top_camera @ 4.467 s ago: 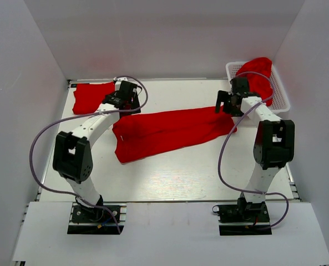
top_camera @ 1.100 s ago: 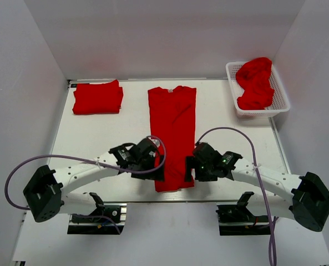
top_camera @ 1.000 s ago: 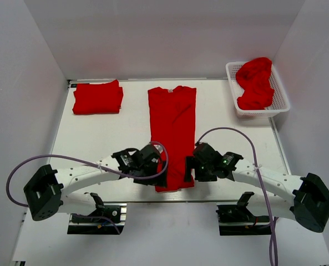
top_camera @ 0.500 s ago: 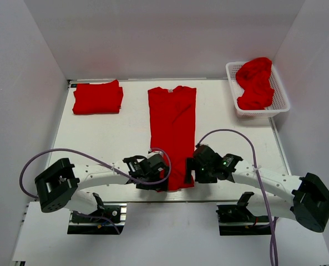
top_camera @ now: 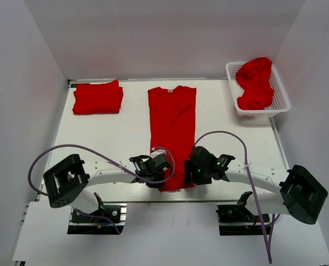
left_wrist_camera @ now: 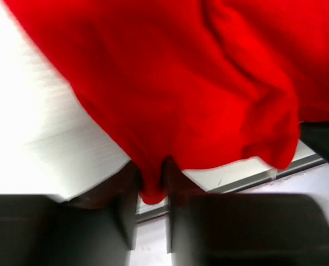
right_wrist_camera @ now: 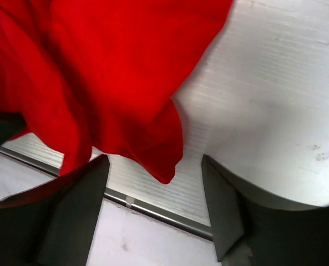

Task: Fold and stack the t-shirts
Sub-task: Grab the bottom of the folded rectangular tshirt with both arms, then fold the folded rectangular tshirt in 1/3 of the way, then grab one side of the 2/3 rectangular tshirt with both arms, then fold the long partially folded tshirt into a neat square

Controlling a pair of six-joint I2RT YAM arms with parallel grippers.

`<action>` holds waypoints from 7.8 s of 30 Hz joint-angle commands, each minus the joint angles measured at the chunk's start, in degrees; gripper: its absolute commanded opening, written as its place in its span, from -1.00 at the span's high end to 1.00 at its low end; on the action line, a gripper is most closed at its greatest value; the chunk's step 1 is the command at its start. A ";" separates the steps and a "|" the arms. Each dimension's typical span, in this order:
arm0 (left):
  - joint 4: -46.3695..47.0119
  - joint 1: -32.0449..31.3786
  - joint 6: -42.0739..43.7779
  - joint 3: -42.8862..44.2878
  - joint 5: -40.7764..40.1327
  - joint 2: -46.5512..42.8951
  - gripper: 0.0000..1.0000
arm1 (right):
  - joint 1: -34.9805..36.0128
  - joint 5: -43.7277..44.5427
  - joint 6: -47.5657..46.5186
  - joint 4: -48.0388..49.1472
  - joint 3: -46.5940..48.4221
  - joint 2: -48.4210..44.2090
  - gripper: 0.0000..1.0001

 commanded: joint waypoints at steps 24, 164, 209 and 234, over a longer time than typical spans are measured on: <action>-23.66 -5.60 -5.55 7.93 6.71 3.30 1.00 | 0.80 -20.18 7.21 -7.79 -10.92 -18.13 1.00; -7.33 24.37 22.75 19.98 -0.24 13.86 -0.92 | -18.01 11.12 -3.16 0.19 12.12 10.00 -0.81; -20.24 16.90 16.18 23.12 -4.89 -12.09 1.00 | -18.18 -2.52 -9.76 -10.80 14.21 -16.45 1.00; -24.04 31.57 15.71 52.32 -17.30 19.12 1.00 | -26.44 8.04 -17.13 -5.61 46.21 21.41 1.00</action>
